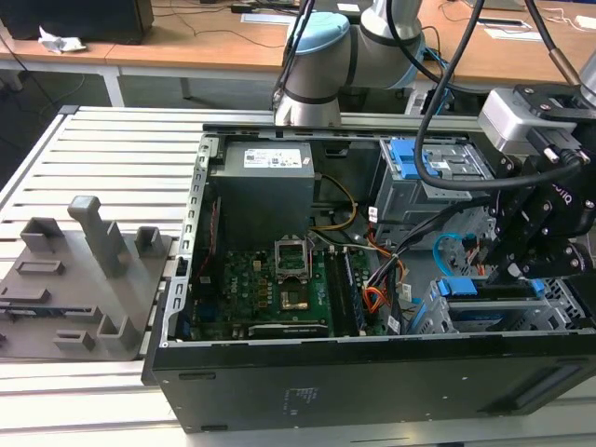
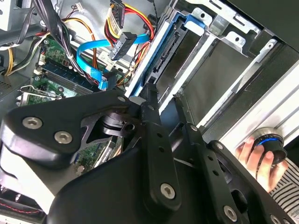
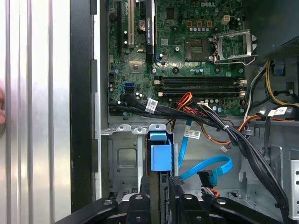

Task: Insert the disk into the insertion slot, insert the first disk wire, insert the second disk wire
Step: 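Insert the first disk wire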

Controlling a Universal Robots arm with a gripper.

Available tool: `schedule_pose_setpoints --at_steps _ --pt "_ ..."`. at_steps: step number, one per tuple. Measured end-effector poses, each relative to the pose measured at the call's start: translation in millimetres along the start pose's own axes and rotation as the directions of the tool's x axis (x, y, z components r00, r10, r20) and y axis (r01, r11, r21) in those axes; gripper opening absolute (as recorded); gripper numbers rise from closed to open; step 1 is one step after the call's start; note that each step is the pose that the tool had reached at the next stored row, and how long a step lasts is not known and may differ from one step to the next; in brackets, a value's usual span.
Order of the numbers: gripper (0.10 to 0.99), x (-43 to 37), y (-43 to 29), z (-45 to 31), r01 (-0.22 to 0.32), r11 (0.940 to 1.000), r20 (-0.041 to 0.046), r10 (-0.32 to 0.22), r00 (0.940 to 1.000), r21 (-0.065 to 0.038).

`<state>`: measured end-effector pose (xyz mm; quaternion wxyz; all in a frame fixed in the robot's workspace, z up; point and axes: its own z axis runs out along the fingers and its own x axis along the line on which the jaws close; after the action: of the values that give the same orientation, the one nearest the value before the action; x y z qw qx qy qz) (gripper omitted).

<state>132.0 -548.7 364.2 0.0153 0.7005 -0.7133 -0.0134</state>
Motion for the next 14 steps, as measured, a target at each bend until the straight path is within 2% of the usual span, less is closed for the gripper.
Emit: schedule_pose_setpoints --at_steps 5,7,9,14 --pt "0.302 0.0 -3.8 -1.1 0.000 1.0000 -0.0004 0.000 1.0000 0.000" --pt "0.302 -0.2 -3.6 -9.9 0.000 1.0000 -0.0003 0.000 1.0000 0.000" --pt "0.302 -0.4 -3.4 -14.6 0.000 1.0000 -0.0002 0.000 1.0000 0.000" --pt "0.302 -1.0 -2.6 -32.9 0.000 1.0000 -0.0002 0.000 1.0000 0.000"
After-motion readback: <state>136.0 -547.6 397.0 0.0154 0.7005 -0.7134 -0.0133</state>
